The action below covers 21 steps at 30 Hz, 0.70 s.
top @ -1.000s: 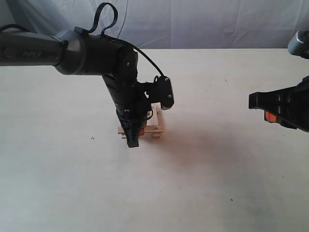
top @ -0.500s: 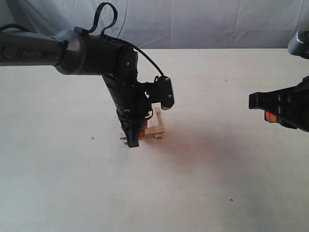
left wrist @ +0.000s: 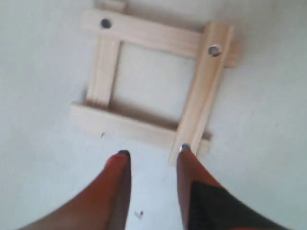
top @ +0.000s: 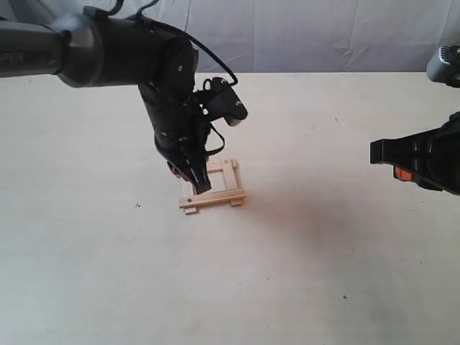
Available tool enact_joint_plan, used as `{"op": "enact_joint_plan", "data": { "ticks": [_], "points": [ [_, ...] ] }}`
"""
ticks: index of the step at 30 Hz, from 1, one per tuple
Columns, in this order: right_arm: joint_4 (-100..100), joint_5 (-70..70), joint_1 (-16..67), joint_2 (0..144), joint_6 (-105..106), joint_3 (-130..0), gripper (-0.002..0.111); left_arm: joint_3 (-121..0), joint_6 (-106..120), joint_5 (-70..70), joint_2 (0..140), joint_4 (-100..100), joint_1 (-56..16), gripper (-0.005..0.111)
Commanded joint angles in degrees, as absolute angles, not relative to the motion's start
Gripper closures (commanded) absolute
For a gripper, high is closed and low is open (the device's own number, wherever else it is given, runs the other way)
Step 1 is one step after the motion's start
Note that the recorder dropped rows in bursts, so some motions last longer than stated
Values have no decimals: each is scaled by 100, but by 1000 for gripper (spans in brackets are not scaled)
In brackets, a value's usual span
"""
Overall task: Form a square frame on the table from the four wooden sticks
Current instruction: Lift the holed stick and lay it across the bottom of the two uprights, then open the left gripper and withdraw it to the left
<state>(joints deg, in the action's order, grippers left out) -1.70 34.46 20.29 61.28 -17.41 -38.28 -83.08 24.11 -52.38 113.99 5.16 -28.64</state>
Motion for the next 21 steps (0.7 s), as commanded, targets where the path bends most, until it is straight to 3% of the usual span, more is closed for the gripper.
{"op": "enact_joint_plan", "data": {
  "ticks": [1,3,9,21],
  "points": [
    [-122,3336,1997,6086,-1370,-3804,108,-8378,1198,-6121,10997,1132,-2812,99],
    [-122,3285,1997,6086,-1182,-3804,108,-8378,896,-6356,10774,1046,-2745,107],
    [0,3376,2007,5591,-847,-3804,108,-7831,96,-6009,9605,364,-2584,107],
    [290,3123,2007,3415,-835,-3219,108,-5175,0,-4081,6197,0,-2584,107]
  ]
}}
